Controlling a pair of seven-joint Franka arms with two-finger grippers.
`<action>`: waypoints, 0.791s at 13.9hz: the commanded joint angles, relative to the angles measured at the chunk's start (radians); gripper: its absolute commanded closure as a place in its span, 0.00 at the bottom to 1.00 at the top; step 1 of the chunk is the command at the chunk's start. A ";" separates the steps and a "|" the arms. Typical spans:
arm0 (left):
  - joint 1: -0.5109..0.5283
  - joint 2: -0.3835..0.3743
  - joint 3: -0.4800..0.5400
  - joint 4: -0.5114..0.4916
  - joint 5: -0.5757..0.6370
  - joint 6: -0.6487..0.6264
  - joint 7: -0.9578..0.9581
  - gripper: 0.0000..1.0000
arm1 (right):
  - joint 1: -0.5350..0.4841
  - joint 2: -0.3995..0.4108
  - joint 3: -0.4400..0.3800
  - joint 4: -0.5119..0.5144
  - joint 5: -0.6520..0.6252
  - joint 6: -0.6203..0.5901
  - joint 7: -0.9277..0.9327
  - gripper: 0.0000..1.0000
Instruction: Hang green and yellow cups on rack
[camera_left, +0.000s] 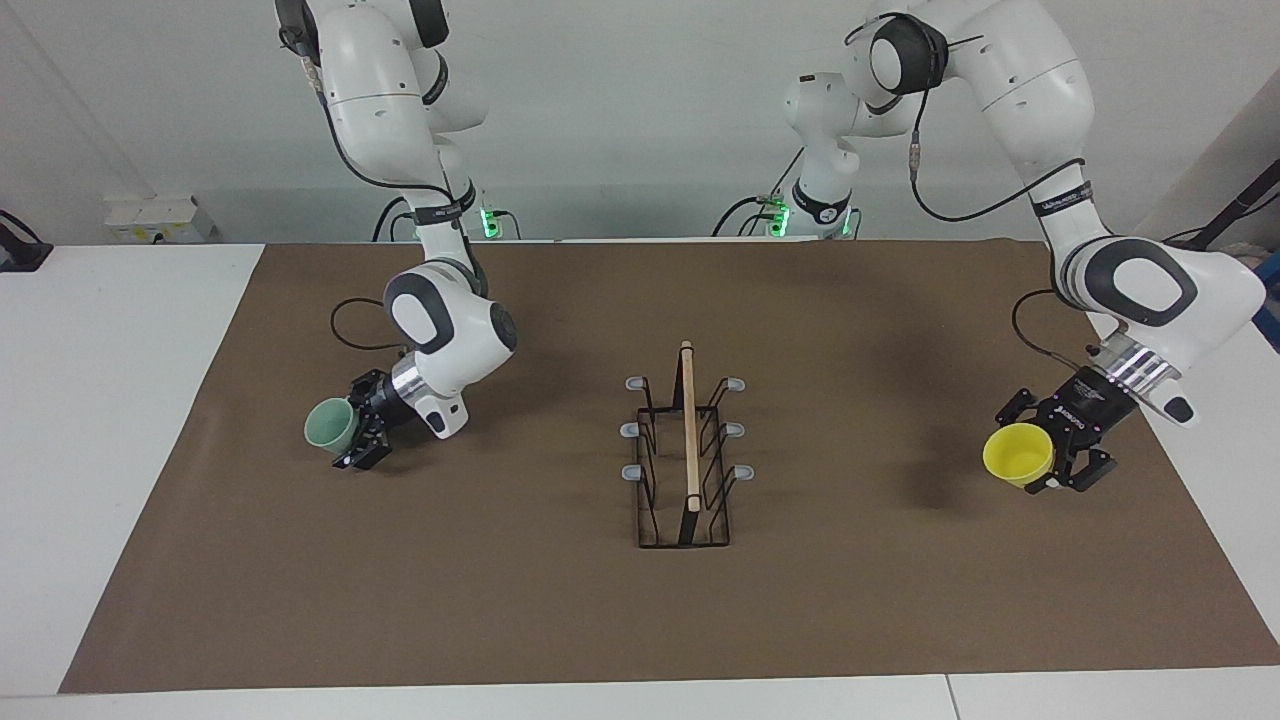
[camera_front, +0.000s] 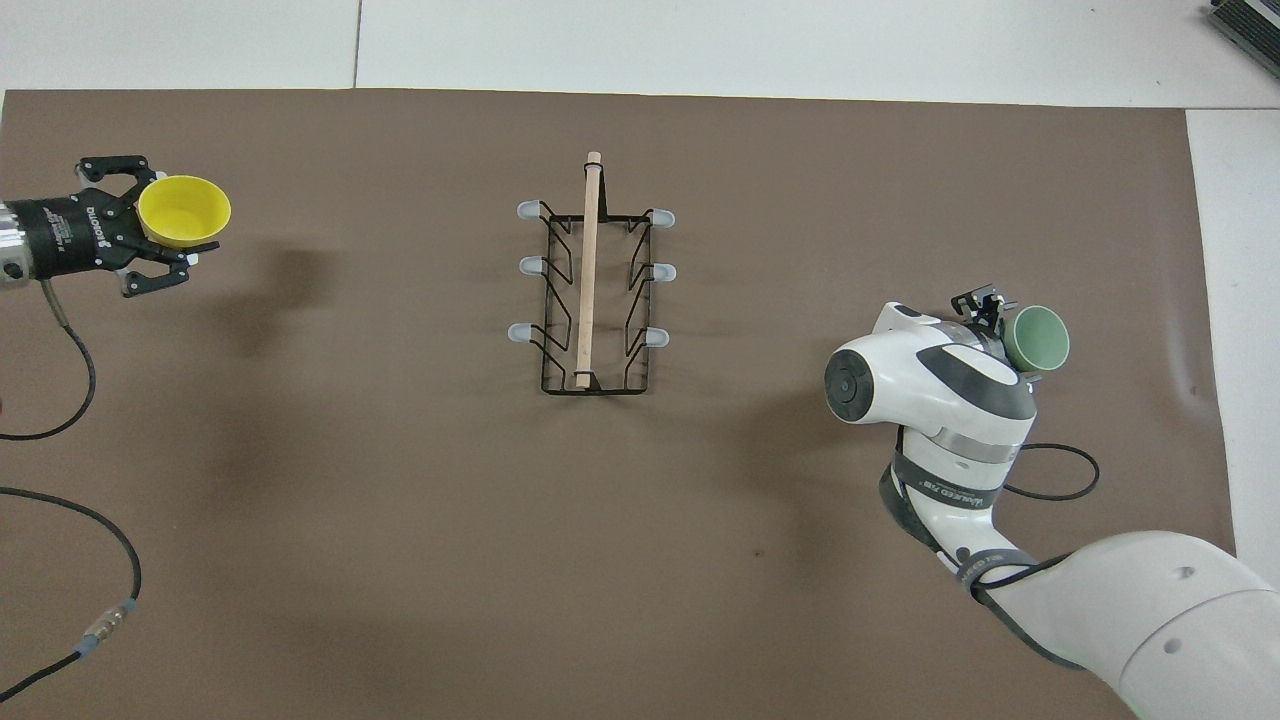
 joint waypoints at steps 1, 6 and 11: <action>-0.011 -0.057 -0.039 0.039 0.217 0.026 -0.051 1.00 | -0.009 -0.030 0.008 -0.036 -0.027 0.001 0.093 0.00; -0.013 -0.166 -0.111 0.040 0.458 0.009 -0.108 1.00 | 0.004 -0.034 0.008 -0.034 -0.024 -0.015 0.205 0.00; -0.010 -0.248 -0.260 0.021 0.777 0.015 -0.192 1.00 | 0.024 -0.039 0.011 -0.037 -0.008 -0.037 0.233 0.01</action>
